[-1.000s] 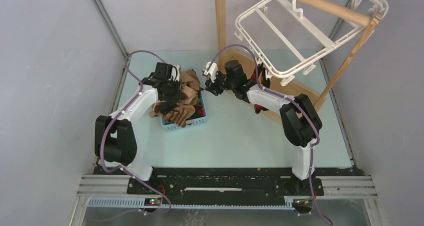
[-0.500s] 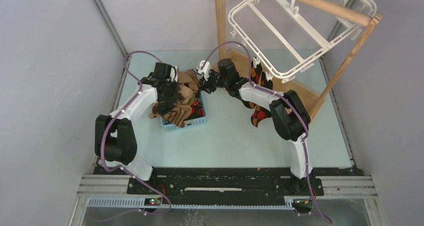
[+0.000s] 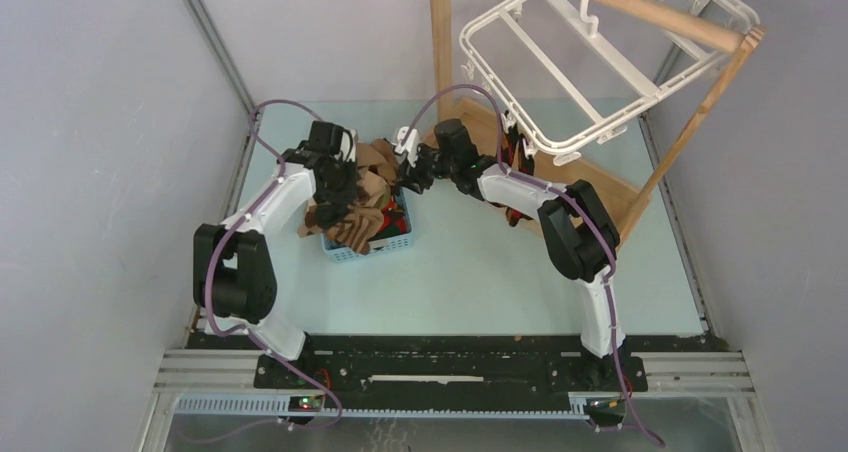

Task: Clip the socks to the hanger
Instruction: Pick up the sock from the bin.

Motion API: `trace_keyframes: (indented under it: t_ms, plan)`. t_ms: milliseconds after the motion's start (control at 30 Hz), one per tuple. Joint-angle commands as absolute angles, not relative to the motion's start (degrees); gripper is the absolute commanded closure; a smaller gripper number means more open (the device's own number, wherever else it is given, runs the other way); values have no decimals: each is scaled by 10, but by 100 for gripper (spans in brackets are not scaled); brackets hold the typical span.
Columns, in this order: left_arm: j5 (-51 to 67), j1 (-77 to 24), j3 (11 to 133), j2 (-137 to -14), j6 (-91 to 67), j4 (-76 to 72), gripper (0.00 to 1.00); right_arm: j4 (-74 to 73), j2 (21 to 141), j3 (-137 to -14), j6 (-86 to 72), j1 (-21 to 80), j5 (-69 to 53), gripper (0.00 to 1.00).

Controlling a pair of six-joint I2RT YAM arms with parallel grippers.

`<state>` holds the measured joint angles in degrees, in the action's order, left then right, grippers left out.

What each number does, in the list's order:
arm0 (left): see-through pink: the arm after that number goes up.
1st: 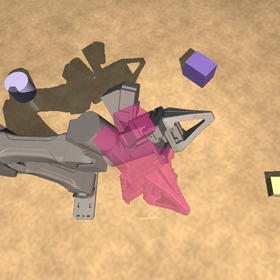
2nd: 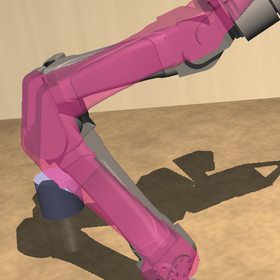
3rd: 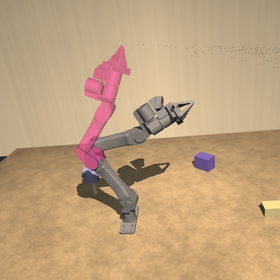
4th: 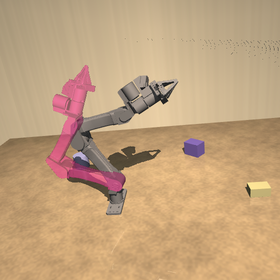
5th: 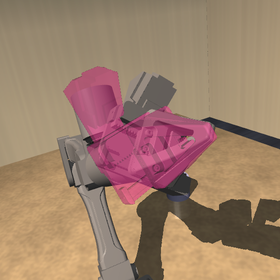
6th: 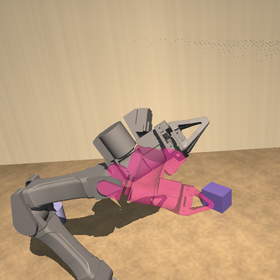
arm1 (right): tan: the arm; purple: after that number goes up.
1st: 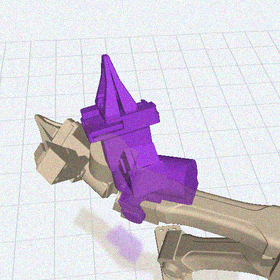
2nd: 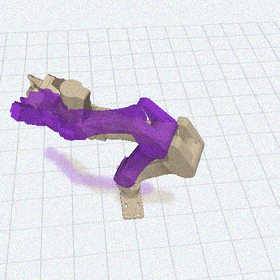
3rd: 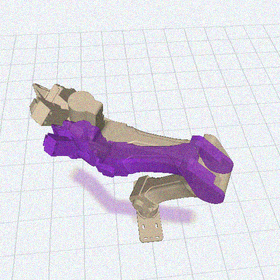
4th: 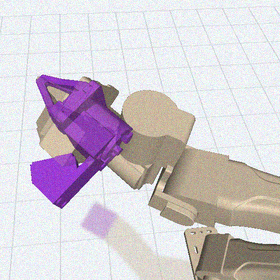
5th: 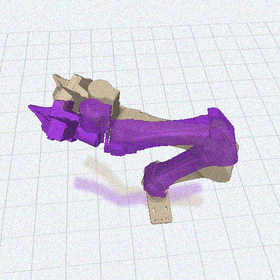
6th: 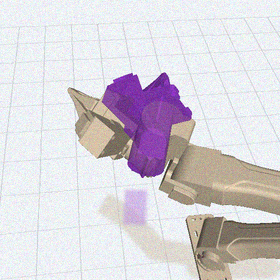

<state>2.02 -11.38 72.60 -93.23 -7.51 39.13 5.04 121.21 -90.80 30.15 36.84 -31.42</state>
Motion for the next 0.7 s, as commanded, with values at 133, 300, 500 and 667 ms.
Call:
trace_keyframes:
  t_ms: [133, 300, 500, 667]
  plan:
    - [-4, -95, 743, -955, -54, 425, 73, 20, 1264, -959, 317, 385, -282, 53]
    - [15, -94, 746, -957, -54, 426, 72, 8, 1268, -964, 331, 387, -290, 64]
    - [24, -90, 750, -958, -52, 425, 69, 12, 1241, -933, 327, 386, -318, 51]
    - [38, -86, 756, -958, -52, 424, 68, 6, 1243, -931, 333, 391, -313, 59]
